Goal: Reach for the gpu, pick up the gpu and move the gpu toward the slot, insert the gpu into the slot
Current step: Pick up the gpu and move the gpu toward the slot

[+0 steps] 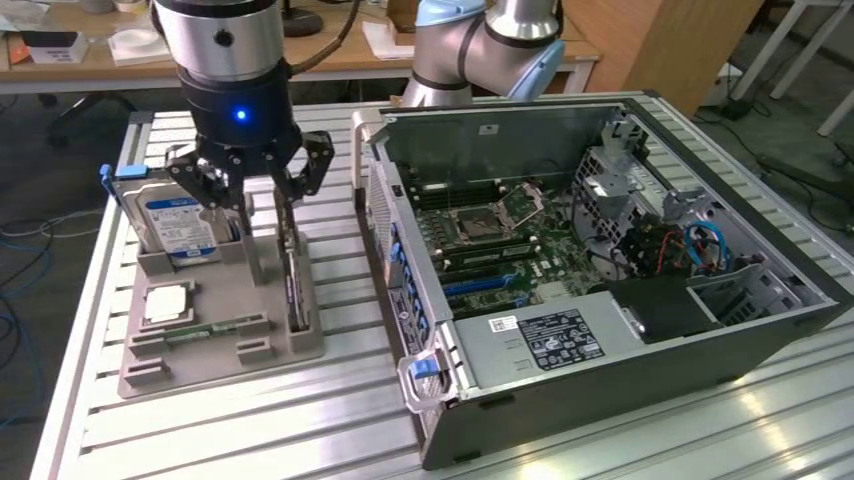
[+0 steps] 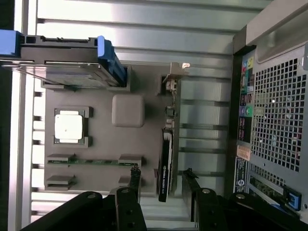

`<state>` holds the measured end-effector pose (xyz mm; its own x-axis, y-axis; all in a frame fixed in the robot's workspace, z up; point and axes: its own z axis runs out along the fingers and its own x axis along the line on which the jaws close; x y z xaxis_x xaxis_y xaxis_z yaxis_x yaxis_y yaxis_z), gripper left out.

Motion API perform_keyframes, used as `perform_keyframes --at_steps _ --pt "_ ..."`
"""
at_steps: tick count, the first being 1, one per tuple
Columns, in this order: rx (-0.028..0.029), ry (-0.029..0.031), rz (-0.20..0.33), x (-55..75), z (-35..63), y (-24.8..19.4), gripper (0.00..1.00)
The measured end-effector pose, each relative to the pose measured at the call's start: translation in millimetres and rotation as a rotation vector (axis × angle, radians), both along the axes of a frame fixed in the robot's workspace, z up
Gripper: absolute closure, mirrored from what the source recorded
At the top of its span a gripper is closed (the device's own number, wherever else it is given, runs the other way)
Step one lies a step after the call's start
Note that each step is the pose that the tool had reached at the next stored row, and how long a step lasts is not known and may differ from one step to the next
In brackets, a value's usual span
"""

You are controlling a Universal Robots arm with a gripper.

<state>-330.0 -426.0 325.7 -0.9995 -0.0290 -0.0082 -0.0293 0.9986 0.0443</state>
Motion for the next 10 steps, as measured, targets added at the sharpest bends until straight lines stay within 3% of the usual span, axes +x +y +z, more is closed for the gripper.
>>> perform_keyframes --at_steps 10 --pt "0.0001 -0.0001 -0.006 1.9 -18.2 -3.4 0.53"
